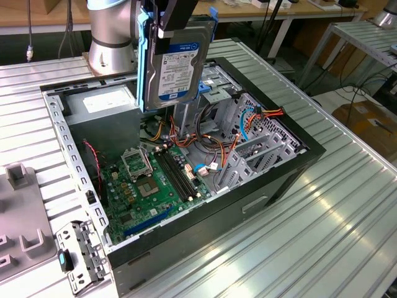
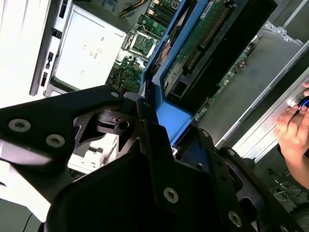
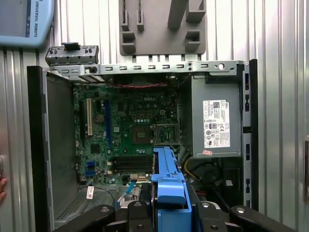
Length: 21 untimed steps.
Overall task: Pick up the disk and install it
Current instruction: 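Insert the disk into the insertion slot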
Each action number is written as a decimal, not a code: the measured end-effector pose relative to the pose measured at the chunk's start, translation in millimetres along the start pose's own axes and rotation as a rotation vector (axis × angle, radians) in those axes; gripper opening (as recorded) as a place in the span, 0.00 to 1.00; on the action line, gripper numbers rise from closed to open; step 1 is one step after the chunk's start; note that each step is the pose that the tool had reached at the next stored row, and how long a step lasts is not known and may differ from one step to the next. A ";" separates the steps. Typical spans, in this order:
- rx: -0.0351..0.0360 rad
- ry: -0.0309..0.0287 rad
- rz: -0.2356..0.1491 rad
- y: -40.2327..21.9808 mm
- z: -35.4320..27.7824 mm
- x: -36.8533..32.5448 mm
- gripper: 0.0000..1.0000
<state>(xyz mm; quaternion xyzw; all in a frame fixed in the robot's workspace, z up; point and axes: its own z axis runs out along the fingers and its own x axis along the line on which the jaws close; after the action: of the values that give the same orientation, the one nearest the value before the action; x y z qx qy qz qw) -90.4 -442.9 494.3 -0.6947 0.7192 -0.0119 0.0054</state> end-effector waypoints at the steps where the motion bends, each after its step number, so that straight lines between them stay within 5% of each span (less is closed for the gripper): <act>1: 0.0000 -0.0001 0.000 0.0 0.2 1.3 0.37; 21: 0.0001 0.0005 0.000 -0.5 0.9 14.1 0.37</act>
<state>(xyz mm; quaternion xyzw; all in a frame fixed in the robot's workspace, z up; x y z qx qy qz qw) -90.4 -457.0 493.6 -0.6947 0.7192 -0.0121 0.0052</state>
